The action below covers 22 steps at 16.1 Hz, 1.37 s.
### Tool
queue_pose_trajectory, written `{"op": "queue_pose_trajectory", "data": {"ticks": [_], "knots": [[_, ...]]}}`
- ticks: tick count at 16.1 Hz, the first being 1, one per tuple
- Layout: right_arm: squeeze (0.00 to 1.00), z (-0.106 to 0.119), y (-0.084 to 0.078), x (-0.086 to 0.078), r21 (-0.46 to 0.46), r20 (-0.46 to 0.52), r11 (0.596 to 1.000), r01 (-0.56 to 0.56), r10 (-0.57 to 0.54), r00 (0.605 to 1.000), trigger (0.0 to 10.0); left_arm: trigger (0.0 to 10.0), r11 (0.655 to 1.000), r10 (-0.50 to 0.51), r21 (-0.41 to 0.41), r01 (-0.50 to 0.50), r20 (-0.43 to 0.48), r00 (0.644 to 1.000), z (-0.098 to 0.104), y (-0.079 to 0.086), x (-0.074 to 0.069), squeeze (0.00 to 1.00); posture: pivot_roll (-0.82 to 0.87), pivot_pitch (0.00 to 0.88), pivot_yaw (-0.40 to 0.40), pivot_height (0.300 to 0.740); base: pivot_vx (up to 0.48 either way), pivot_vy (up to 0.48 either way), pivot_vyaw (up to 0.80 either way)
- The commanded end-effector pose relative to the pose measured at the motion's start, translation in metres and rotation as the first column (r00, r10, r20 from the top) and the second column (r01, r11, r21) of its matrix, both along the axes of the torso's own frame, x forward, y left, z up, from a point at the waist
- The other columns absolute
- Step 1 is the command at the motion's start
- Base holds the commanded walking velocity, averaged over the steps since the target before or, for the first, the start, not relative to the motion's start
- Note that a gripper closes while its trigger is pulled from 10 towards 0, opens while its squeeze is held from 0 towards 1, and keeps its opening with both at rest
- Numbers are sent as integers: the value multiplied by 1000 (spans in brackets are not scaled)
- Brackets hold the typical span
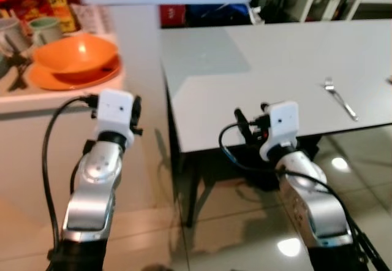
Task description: Setting the table
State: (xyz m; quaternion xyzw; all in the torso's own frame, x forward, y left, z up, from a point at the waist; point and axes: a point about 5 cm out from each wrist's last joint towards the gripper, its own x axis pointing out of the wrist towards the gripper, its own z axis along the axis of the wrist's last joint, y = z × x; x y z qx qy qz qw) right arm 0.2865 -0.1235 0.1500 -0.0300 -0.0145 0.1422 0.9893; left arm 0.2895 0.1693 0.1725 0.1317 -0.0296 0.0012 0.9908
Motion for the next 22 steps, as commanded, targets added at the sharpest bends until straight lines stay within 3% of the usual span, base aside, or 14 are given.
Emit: {"op": "queue_pose_trajectory", "data": {"ticks": [1,4,9,12,16,18,22], "knots": [[0,4,4,2,20,19,999,-25,24,1000,10000,10000,1000,24,19,-24,21,999,4,4,0,0,-17,0,-53,740,0,480,0],[0,4,8,5,6,25,1000,-27,27,999,10000,10000,999,25,36,-25,16,1000,3,6,0,0,-13,0,-46,740,0,480,0],[0,10,5,2,81,51,997,-5,1,999,10000,10000,996,-33,82,28,62,998,19,-1,3,0,-9,0,-39,740,0,480,0],[0,21,9,2,123,83,992,-36,26,996,10000,10000,992,-109,84,99,118,987,31,-14,-1,0,-5,0,-43,740,0,0,0],[0,27,10,5,110,97,992,-61,51,994,10000,10000,994,-99,58,93,122,988,34,-14,-5,0,6,0,-57,740,417,0,0],[0,27,8,6,106,96,993,-46,36,995,10000,10000,994,-106,54,100,128,986,35,-15,-5,0,7,0,-58,740,431,0,800],[0,27,2,6,164,86,986,-14,0,996,10000,10000,985,-171,38,167,135,976,37,-25,-7,0,-1,0,-54,740,442,0,200]]}}
